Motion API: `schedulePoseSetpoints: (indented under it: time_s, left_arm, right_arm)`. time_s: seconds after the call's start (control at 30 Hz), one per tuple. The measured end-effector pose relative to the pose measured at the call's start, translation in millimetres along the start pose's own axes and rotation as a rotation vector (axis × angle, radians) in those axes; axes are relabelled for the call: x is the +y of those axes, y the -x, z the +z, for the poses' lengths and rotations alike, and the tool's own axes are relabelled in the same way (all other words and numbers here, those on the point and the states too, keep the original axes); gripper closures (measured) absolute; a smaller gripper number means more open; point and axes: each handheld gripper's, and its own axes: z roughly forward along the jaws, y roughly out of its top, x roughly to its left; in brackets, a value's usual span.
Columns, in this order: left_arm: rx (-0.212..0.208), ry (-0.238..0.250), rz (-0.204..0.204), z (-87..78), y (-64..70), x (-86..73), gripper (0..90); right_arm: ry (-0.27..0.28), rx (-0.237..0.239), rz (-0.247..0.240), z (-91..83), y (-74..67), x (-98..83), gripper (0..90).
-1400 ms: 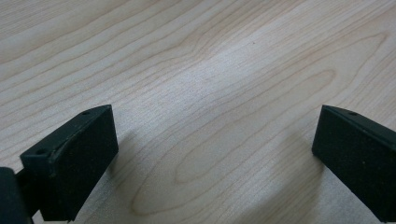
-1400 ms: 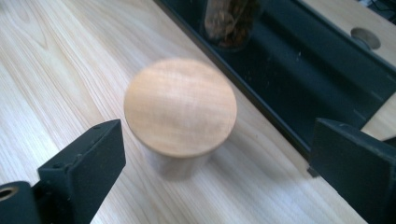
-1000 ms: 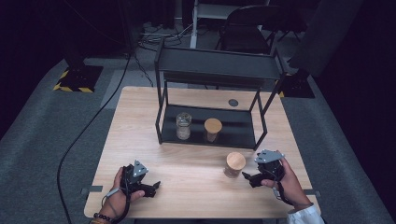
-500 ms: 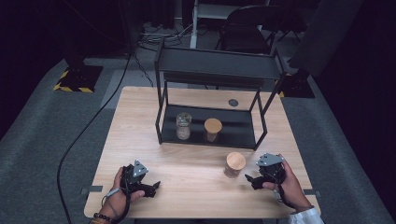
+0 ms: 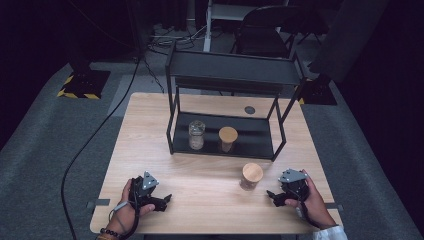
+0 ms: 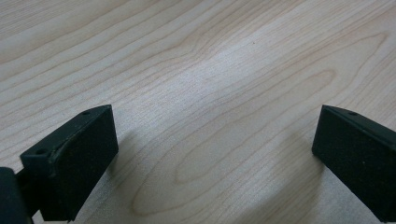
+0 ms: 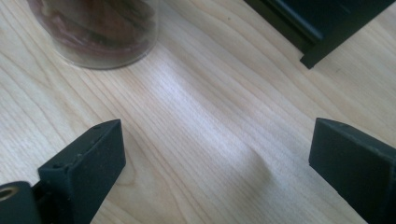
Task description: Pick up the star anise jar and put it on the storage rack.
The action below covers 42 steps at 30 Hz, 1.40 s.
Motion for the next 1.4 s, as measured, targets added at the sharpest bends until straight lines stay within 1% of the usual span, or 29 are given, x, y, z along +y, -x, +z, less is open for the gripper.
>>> schedulePoseSetpoints:
  time_s: [0.03,0.07,0.1,0.13,0.17,0.23,0.37,0.53,0.57,0.6,0.7,1.4]
  left_arm:
    - [0.0,0.0,0.0,0.0,0.0,0.0,0.0]
    - [0.0,0.0,0.0,0.0,0.0,0.0,0.0]
    - [0.0,0.001,0.0,0.0,0.0,0.0,0.0]
    - [0.0,0.0,0.0,0.0,0.0,0.0,0.0]
    - [0.0,0.0,0.0,0.0,0.0,0.0,0.0]
    - [0.0,0.0,0.0,0.0,0.0,0.0,0.0]
    - [0.0,-0.001,0.003,-0.1,-0.2,0.1,0.0]
    - [-0.002,-0.001,0.003,0.1,-0.3,0.1,0.0]
    - [-0.002,-0.001,0.003,0.1,-0.3,0.1,0.0]
    - [-0.002,0.0,0.003,0.1,-0.3,0.1,0.0]
    - [-0.003,0.0,0.004,0.1,-0.4,0.1,0.0]
    - [-0.004,0.002,0.006,0.7,-0.7,0.6,0.0]
  right_arm:
    - [0.006,0.004,0.014,0.1,0.4,-1.3,3.2]
    - [0.006,0.004,0.014,0.1,0.4,-1.3,3.2]
    - [0.016,0.015,0.038,0.5,2.3,-4.1,3.2]
    - [0.02,0.021,0.05,0.4,2.8,-5.6,3.1]
    - [0.02,0.021,0.05,0.4,2.8,-5.6,3.1]
    - [0.032,0.032,0.075,0.1,4.7,-10.0,1.8]
    - [0.044,0.055,0.104,0.0,7.6,-15.0,1.2]
    - [0.06,0.096,0.147,1.3,13.2,-21.7,0.2]
    - [0.06,0.096,0.147,1.3,13.2,-21.7,0.2]
    - [0.078,0.117,0.165,2.7,15.9,-24.9,0.1]
    - [0.097,0.12,0.162,3.0,16.4,-27.0,0.0]
    - [0.095,0.119,0.166,3.6,16.6,-26.4,0.0]
